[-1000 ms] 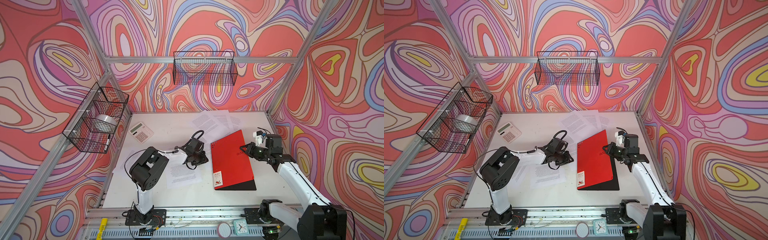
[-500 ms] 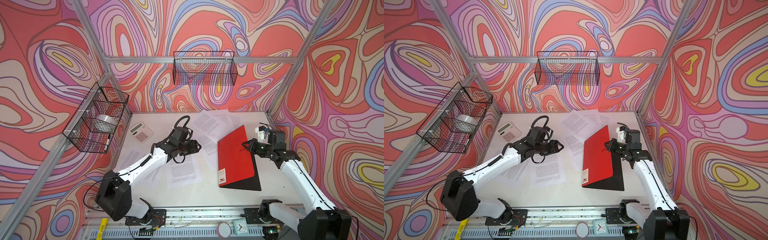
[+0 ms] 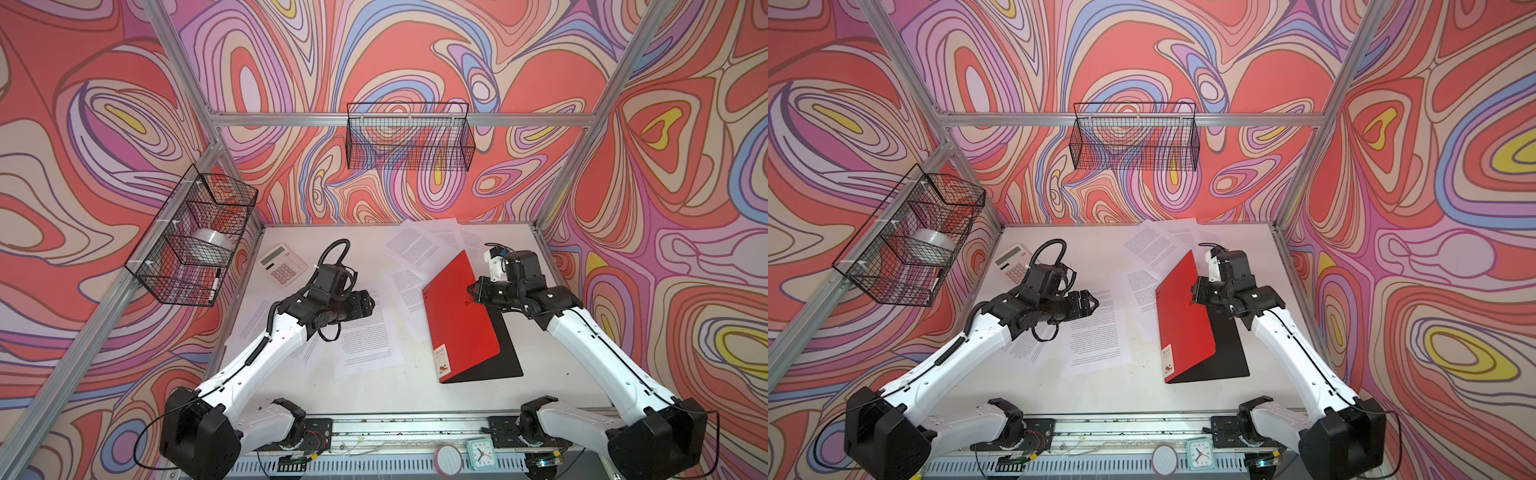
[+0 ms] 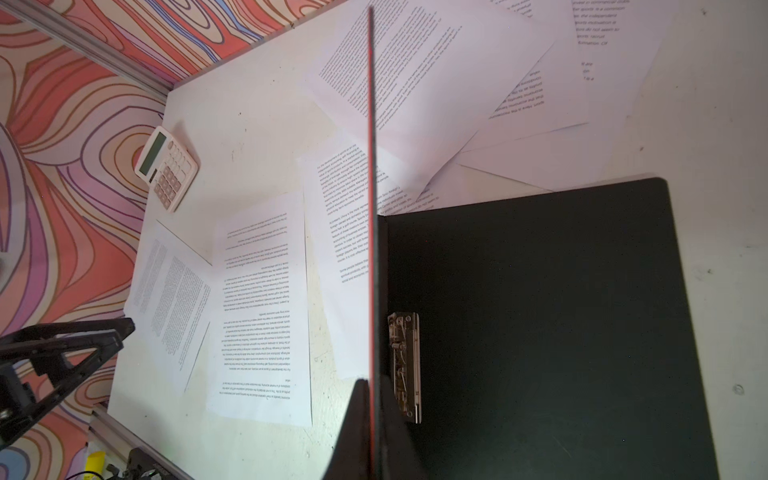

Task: Put the files into the folder
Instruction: 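Swing the red cover over with the right gripper, laying the folder open flat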

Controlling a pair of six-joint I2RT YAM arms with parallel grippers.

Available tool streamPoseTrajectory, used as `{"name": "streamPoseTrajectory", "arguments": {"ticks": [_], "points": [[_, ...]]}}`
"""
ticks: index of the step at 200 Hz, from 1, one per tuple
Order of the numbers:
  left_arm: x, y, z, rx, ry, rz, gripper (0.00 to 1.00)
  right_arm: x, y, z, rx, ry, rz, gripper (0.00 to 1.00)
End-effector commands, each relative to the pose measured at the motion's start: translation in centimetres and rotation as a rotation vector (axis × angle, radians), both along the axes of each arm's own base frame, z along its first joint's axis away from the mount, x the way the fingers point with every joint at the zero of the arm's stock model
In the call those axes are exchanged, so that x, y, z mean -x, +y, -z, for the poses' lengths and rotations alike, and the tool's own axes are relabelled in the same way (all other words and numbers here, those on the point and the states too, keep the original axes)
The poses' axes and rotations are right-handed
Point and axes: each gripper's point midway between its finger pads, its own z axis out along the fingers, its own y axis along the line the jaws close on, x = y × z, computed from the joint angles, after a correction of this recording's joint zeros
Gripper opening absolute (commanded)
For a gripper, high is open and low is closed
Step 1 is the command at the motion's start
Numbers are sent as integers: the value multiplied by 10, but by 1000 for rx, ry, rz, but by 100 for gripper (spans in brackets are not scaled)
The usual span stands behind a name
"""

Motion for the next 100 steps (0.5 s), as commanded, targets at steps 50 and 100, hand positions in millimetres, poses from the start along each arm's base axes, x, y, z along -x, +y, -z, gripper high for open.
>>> {"name": "streamPoseTrajectory", "arguments": {"ticks": [50,100], "points": [[16,19,-34,32,-46,-2,100,17,66,-35,-117,-38,-181,28],[17,34,-60,83,-51,-70,100,28,169,-43,-221,-69,-381,46]]}}
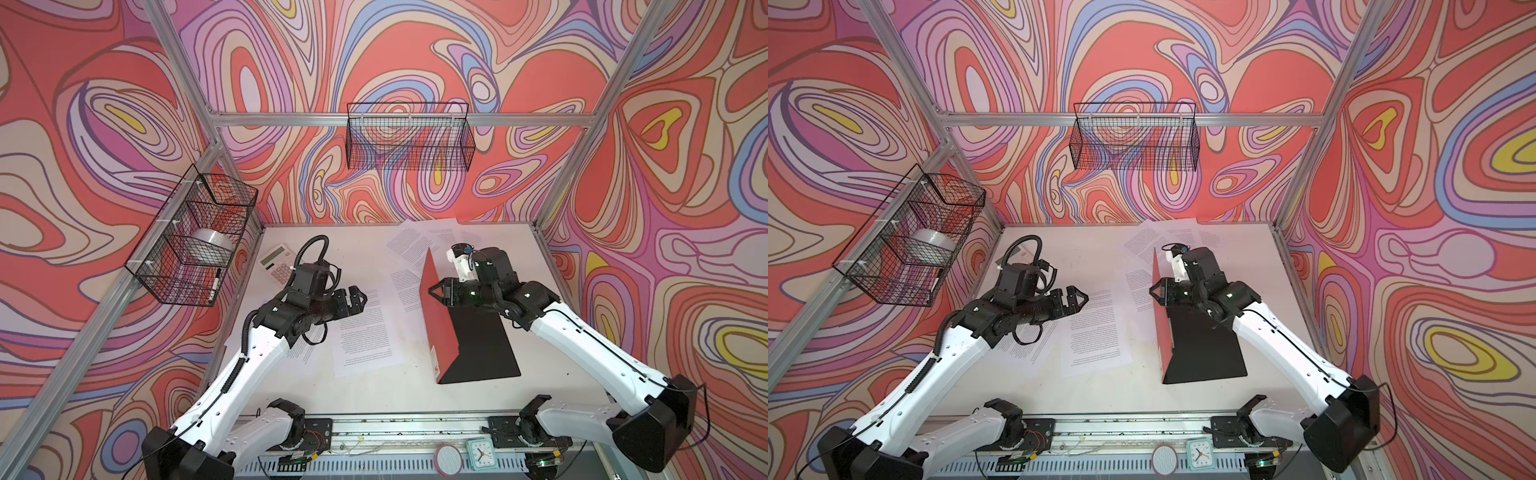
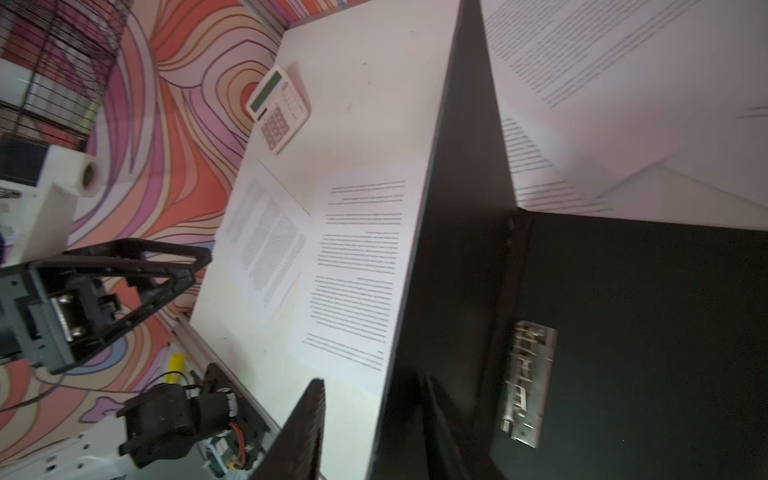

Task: Put the files into the folder
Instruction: 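Swing the red cover over with the right gripper, laying the folder open flat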

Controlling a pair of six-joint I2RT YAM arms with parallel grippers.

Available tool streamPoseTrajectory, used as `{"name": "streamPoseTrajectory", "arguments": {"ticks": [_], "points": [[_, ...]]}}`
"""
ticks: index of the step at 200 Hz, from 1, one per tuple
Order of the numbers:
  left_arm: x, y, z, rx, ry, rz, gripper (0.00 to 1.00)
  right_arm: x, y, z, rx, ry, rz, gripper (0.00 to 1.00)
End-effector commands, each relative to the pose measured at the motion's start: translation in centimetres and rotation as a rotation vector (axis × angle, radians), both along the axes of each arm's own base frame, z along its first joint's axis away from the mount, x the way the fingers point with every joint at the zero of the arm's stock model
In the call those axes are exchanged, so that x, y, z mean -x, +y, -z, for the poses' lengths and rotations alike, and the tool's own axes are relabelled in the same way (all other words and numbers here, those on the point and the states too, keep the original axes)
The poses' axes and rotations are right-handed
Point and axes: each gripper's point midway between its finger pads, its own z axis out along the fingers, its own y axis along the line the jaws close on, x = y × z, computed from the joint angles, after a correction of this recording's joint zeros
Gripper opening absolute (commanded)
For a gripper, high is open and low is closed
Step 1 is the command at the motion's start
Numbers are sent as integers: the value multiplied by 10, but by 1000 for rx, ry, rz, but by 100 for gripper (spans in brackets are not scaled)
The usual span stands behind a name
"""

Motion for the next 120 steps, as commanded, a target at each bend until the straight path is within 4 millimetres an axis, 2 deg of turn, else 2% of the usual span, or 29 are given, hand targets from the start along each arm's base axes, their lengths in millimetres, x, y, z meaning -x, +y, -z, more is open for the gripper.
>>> {"name": "streamPoseTrajectory", "arguments": {"ticks": [1,17,35,52,68,80,91,101,120], "points": [[8,7,-19,23,2,-20,100,0,54,-9,-83,-22,-91,46],[8,15,-29,18,-20,-50,100,4,92,5,-71,-19,-159,54],[9,28,-44,17,-54,-97,100,5,126,23,-71,0,-221,57],[15,43,-58,-3,-98,-141,100,-2,142,40,-65,18,-240,63],[23,51,-68,-19,-135,-155,100,-4,149,44,-62,19,-266,67],[27,52,-71,-28,-149,-143,100,-2,148,40,-69,6,-276,70],[30,46,-66,-24,-143,-94,100,-4,138,35,-58,-25,-250,69],[32,38,-56,-9,-114,-46,100,-10,118,34,-38,-39,-209,62],[31,15,-28,68,-37,42,100,-14,75,49,-15,-6,-146,49]]}}
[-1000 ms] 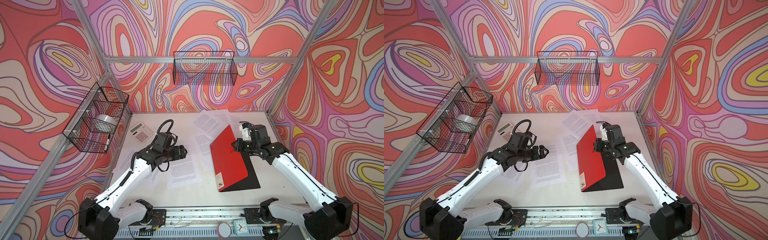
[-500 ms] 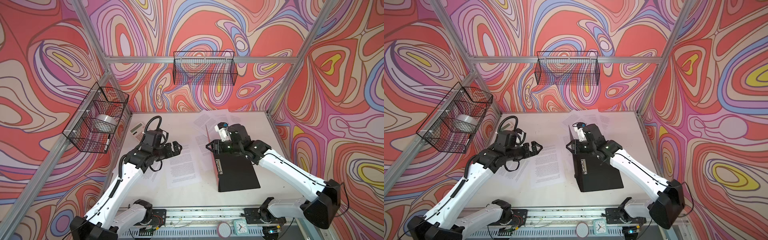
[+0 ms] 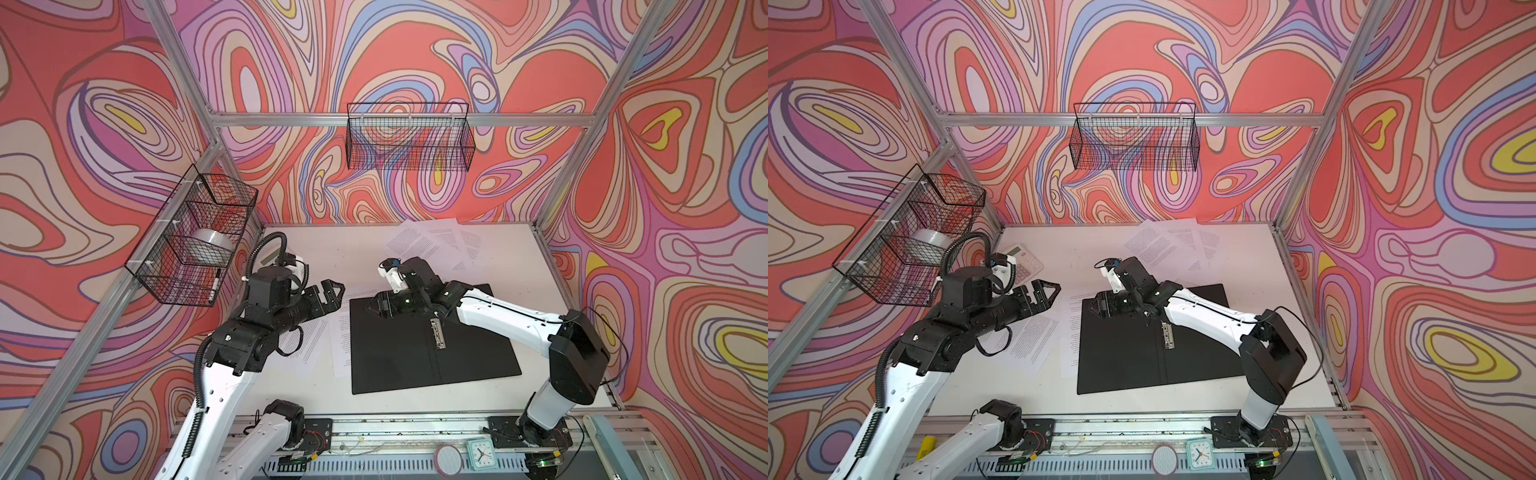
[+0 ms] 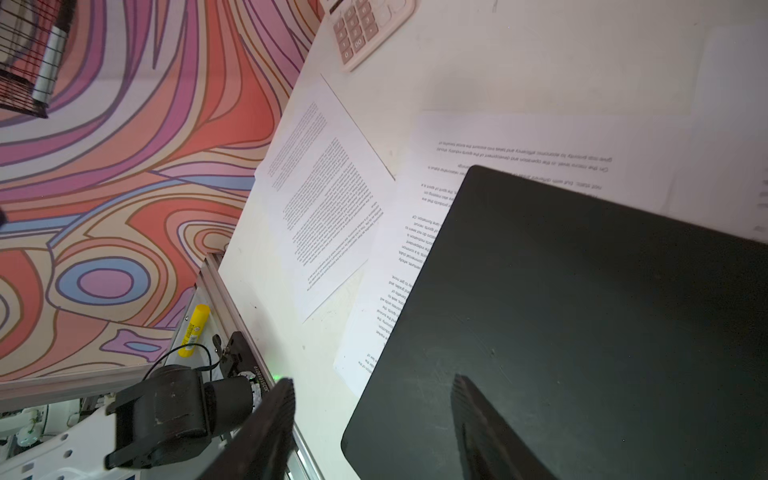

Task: Put the files into the folder
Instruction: 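Swing the red cover over with the right gripper, laying the folder open flat, then move the right gripper onto the metal clip while the left gripper holds the folder edge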

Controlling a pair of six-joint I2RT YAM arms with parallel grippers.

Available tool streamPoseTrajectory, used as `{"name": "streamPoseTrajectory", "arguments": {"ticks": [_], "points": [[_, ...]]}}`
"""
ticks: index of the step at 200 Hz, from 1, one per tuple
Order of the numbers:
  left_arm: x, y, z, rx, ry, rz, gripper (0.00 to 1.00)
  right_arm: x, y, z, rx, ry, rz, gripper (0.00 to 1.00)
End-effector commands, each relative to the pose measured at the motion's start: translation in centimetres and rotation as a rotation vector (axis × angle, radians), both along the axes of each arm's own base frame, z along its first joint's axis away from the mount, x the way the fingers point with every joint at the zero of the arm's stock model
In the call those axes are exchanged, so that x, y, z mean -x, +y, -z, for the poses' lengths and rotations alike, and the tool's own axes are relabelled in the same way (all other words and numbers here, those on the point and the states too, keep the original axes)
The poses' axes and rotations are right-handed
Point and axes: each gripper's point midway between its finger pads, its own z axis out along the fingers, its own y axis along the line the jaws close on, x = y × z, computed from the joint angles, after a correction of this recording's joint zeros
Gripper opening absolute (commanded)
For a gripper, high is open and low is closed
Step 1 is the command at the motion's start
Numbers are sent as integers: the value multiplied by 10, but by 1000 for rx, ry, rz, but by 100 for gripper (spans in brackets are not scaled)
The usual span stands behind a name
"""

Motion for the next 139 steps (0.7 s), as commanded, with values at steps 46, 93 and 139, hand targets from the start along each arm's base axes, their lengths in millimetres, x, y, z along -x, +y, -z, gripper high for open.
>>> {"name": "streamPoseTrajectory", "arguments": {"ticks": [46,93,139], "points": [[3,-85,127,93,288,275,100,6,-174,47,108,77,329,40],[2,-132,190,89,423,367,100,39,-198,104,167,204,373,30],[4,-137,228,87,491,376,100,48,-189,129,166,291,321,25]]}}
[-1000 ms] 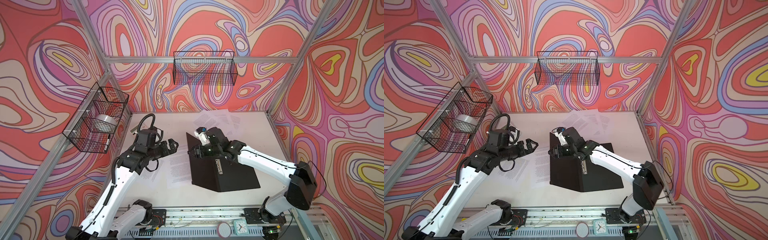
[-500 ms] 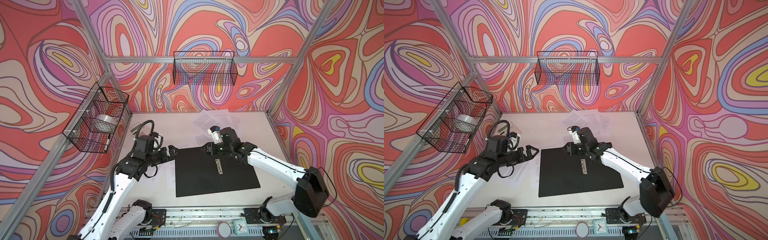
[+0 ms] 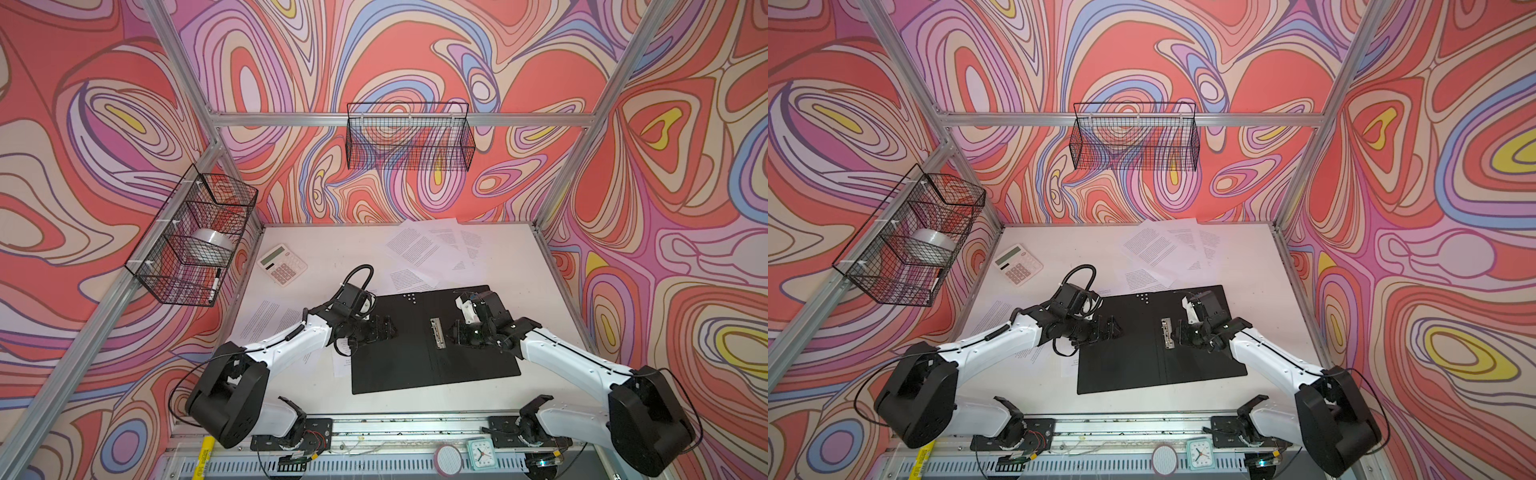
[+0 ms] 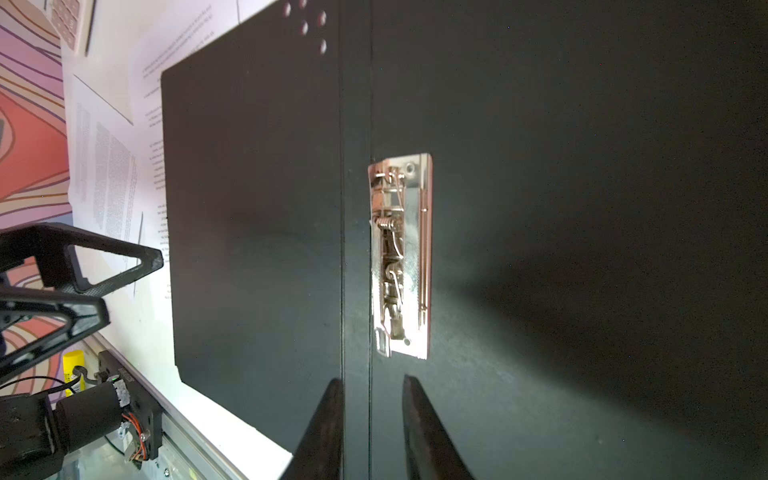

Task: Put the files into the folder
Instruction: 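Move the right gripper onto the metal clip while the left gripper holds the folder edge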

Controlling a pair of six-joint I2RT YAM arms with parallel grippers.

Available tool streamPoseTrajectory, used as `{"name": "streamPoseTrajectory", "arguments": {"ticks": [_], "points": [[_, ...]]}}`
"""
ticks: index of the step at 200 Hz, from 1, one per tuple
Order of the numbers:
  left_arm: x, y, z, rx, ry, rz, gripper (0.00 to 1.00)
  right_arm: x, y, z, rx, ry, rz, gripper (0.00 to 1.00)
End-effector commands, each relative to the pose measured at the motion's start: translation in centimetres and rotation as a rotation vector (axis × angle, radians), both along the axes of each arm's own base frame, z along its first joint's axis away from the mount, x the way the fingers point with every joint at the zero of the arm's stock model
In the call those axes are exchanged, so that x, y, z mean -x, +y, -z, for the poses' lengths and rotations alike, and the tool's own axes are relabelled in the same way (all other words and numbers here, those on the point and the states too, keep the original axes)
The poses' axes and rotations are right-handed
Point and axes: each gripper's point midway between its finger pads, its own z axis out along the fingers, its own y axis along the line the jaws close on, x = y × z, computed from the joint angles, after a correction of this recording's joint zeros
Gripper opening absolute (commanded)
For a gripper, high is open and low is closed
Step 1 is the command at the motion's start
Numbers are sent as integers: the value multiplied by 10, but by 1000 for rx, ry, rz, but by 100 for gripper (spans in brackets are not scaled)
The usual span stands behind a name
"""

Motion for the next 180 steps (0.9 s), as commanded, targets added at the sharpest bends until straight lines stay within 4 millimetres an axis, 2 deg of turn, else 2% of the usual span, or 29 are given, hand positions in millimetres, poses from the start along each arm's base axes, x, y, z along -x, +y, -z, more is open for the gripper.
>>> {"name": "streamPoseTrajectory", "arguments": {"ticks": [1,36,86,127,180], "points": [[-3,-8,11,38,1,1,100,0,8,8,-31,26,-25,25],[6,-1,33,6,42,-8,100,-2,13,20,-34,60,-39,21],[23,23,65,-103,97,-36,100,-4,14,32,-18,90,-44,18],[29,29,74,-129,113,-40,100,-2,15,35,-23,101,-48,16],[29,28,78,-125,120,-42,99,-3,18,41,-29,116,-51,11]]}}
